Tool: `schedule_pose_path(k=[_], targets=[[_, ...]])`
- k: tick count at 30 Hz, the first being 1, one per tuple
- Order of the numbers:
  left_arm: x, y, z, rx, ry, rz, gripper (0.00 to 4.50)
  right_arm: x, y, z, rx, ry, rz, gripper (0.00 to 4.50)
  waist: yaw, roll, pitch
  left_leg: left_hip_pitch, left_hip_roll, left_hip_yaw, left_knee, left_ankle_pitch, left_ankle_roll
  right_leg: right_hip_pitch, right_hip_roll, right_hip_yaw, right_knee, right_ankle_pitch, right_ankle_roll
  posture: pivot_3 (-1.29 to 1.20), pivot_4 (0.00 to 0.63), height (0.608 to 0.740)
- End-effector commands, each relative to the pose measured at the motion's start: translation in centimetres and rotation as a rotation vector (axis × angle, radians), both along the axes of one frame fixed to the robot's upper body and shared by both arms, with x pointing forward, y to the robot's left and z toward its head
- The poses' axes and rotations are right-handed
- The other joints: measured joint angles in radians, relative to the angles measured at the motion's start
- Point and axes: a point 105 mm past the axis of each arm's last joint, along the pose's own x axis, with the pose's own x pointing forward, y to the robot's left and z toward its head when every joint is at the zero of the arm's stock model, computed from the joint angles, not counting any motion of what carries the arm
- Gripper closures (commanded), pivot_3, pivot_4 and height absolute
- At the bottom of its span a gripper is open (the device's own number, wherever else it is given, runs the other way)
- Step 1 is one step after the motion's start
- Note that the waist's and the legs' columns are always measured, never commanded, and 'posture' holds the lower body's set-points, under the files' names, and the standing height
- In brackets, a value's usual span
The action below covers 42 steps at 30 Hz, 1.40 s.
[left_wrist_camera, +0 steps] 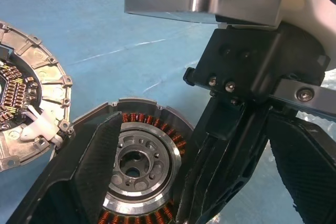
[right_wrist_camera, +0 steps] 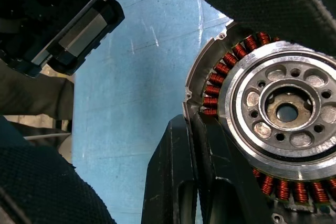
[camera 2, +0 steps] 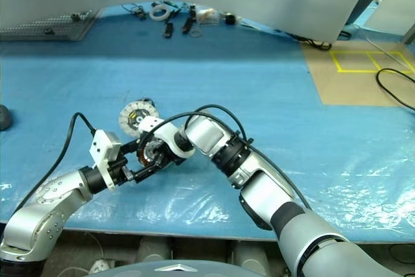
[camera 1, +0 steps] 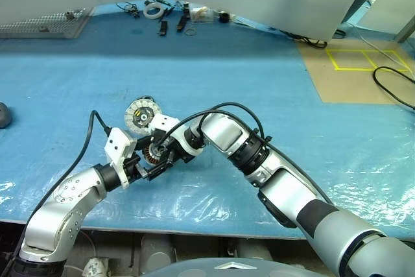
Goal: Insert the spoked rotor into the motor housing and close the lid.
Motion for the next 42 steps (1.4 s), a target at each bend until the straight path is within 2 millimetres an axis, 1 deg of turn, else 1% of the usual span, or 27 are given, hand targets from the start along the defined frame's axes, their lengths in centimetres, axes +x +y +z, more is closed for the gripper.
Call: schedule_pose_path(k=[1,7,10,15,19,23,28,31,34,38,42], targets=[[0.3,0.1,1.4,0.006,-0.061,0.019,0.00,-3.9,1.6,-1.5,-0.011,0.151,0.092,4.47,0.000,0.001,0.000,0.000,0.000,0.000,0.000,0.000,0.000,0.000,0.000,0.000,0.000,0.000,0.000,0.00,0.150,0.740],[0.5,-0.1,1.3,0.007,-0.061,0.016,0.00,-4.2,2.6,-1.6,0.001,0.176,0.057,4.47,0.000,0.002,-0.001,0.002,0.000,0.000,-0.001,0.000,0.000,0.001,0.000,0.000,0.000,0.000,0.000,0.00,0.150,0.740],[0.4,-0.1,1.4,0.006,-0.061,0.015,0.00,-4.0,3.0,-1.8,0.000,0.172,0.030,4.47,-0.001,0.003,-0.001,0.008,-0.001,0.000,-0.003,0.000,0.000,0.005,0.000,0.001,0.000,-0.003,-0.004,0.00,0.150,0.740],[0.3,0.1,1.6,0.011,-0.067,0.017,0.00,-3.3,3.9,-1.9,0.000,0.195,-0.051,4.47,-0.004,0.005,-0.001,0.018,-0.001,0.000,-0.006,0.000,0.000,0.011,0.000,0.003,0.000,-0.004,-0.004,0.00,0.150,0.740],[0.7,1.6,2.2,0.020,-0.085,0.054,0.00,-2.2,4.3,-2.1,-0.018,0.188,-0.119,4.47,-0.004,0.006,-0.001,0.020,-0.002,0.000,-0.008,0.000,0.000,0.013,0.000,0.004,0.000,-0.005,-0.004,0.00,0.150,0.740],[0.7,1.9,2.4,0.033,-0.087,0.047,0.00,-1.9,4.6,-1.9,-0.013,0.180,-0.122,4.47,-0.005,0.006,-0.001,0.021,-0.002,0.000,-0.009,0.000,0.000,0.012,0.001,0.005,0.001,-0.005,-0.004,0.00,0.150,0.740],[0.6,2.3,2.5,0.037,-0.091,0.052,0.00,-2.1,4.8,-1.3,0.028,0.122,-0.047,4.47,-0.005,0.006,-0.001,0.015,-0.002,0.000,-0.010,0.000,-0.001,0.006,0.001,0.005,0.000,-0.005,-0.005,0.00,0.150,0.740],[0.4,2.6,2.5,0.047,-0.091,0.050,0.00,-2.2,4.9,-1.1,0.052,0.105,-0.012,3.78,-0.004,0.006,-0.001,0.013,-0.002,0.000,-0.010,0.001,-0.002,0.004,0.001,0.005,0.000,-0.005,-0.005,0.00,0.150,0.740],[0.2,3.2,2.5,0.069,-0.091,0.043,0.00,-3.0,4.7,-0.6,0.052,0.160,0.028,3.03,-0.001,0.007,-0.001,0.012,-0.003,0.000,-0.010,0.001,-0.002,0.003,0.001,0.004,-0.001,-0.005,-0.004,0.00,0.150,0.740],[-0.3,4.2,2.6,0.095,-0.083,0.029,0.00,-2.5,4.3,-0.6,0.043,0.118,0.039,3.03,0.000,0.006,0.000,0.010,-0.003,0.000,-0.010,0.001,-0.002,0.003,0.001,0.004,-0.001,-0.006,-0.004,0.00,0.150,0.740],[-0.3,5.1,2.6,0.126,-0.078,0.036,0.00,-1.9,4.0,-0.7,0.033,0.103,0.031,3.03,-0.003,0.006,0.000,0.005,-0.002,0.000,-0.010,0.001,-0.002,-0.002,0.001,0.004,-0.002,-0.005,-0.004,0.00,0.150,0.740]])
